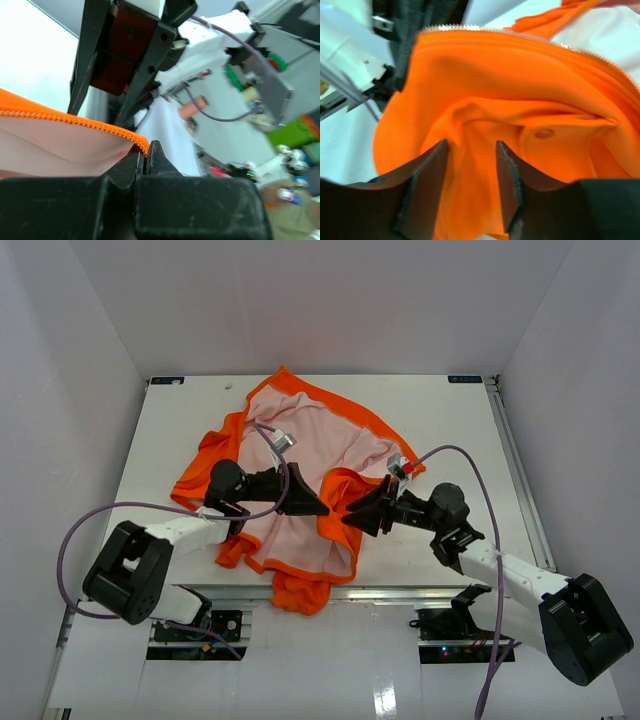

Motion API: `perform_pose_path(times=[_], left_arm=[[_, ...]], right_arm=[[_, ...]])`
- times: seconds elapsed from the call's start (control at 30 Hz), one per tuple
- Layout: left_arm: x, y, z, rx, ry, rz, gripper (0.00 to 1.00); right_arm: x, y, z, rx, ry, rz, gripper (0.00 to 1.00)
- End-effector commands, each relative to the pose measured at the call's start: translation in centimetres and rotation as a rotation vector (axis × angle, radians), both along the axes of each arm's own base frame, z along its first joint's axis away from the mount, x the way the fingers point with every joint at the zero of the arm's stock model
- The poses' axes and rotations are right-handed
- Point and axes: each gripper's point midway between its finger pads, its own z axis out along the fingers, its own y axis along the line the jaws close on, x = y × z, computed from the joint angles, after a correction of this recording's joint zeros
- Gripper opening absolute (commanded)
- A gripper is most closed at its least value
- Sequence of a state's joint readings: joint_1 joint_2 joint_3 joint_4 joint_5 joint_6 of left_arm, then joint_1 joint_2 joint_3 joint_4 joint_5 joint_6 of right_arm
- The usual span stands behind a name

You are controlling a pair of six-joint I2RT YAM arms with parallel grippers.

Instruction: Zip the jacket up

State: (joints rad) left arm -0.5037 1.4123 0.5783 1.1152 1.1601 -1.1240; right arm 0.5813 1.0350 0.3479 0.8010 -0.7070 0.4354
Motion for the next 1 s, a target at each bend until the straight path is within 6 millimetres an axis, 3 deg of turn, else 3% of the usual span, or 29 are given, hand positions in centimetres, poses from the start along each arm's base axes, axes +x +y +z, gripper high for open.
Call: perform_pose_path(times=[0.0, 0.17, 0.37, 0.53, 0.63, 0.83, 0.97], left_arm=[[4.3, -0.9, -0.6, 0.149, -0.143, 0.283, 0.0], [6.6, -0.6, -1.0, 0.219, -0.105, 0.428, 0.0], [8.5, -0.4, -3.3, 0.304, -0.035, 0.508, 0.0], [9.6, -0.1, -4.1, 0.348, -0.008, 0.565, 0.0], [10.0, 0.1, -4.4, 0.363, 0.008, 0.589, 0.0], [9.9, 0.0, -4.3, 0.365, 0.043, 0.586, 0.0], [9.9, 0.0, -4.5, 0.367, 0.059, 0.59, 0.0]], right_arm=[[3.6, -1.2, 2.7, -0.042, -0.026, -0.206, 0.55], [3.6, -1.8, 5.5, -0.024, -0.037, -0.287, 0.59], [4.2, -1.5, 6.1, -0.076, -0.053, -0.337, 0.64], [4.6, -0.8, 5.8, -0.168, -0.082, -0.384, 0.65], [4.6, 0.4, 4.5, -0.255, -0.124, -0.396, 0.66], [4.3, 2.8, 3.9, -0.358, -0.215, -0.421, 0.67], [4.6, 3.3, 3.0, -0.416, -0.226, -0.457, 0.66]])
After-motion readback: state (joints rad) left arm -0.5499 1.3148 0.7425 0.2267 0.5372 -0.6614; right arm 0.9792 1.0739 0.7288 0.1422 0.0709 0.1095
